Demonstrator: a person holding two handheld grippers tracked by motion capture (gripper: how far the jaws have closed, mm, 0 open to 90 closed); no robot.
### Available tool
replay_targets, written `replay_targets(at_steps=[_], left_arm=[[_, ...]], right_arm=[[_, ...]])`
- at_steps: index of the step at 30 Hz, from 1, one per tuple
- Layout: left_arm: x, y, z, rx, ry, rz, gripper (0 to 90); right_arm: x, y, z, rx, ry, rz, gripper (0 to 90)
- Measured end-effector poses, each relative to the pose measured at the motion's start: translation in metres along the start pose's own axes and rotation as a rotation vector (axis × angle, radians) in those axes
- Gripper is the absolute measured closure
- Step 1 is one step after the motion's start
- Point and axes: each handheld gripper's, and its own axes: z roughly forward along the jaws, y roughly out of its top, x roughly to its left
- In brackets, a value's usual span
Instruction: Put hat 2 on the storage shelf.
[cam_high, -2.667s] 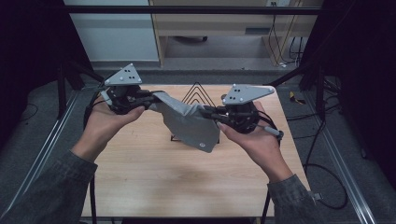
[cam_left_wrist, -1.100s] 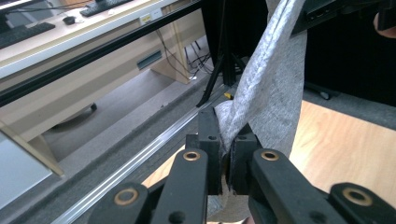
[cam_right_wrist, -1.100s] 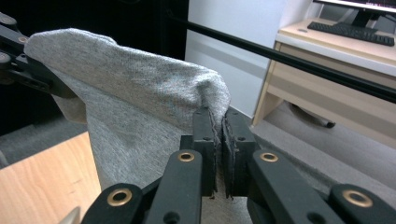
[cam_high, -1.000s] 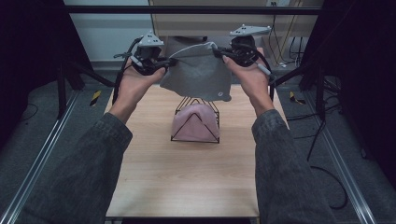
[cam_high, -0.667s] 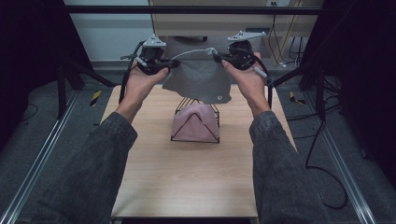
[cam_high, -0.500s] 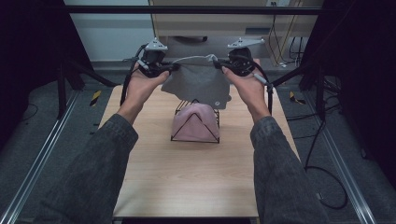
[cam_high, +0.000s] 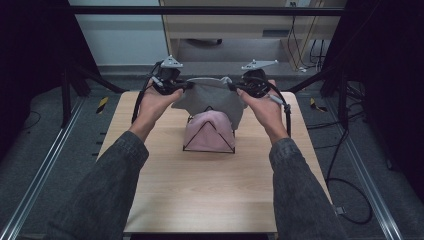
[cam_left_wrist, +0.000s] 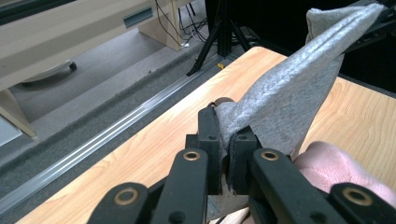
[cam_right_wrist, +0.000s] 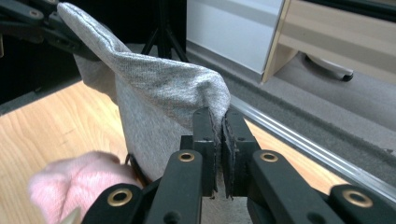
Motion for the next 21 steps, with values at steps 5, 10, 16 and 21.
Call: replay_targets(at_steps=[5, 10, 16, 21], left_arm=[[0.0, -0.007, 0.005, 0.019, -0.008, -0.003, 86.5], [0.0, -0.013, 0.009, 0.03, -0.017, -0.018, 86.5], [0.0, -0.018, 0.013, 0.039, -0.02, -0.02, 86.5], [0.0, -0.023, 0.014, 0.05, -0.024, -0.02, 86.4]], right_arm=[[0.003, -0.008, 0.003, 0.026, 0.015, 0.0, 85.6], [0.004, -0.017, 0.006, 0.043, 0.029, 0.005, 85.6], [0.006, -0.023, 0.01, 0.064, 0.04, 0.005, 85.6], [0.006, -0.028, 0.013, 0.076, 0.048, 0.009, 85.6]])
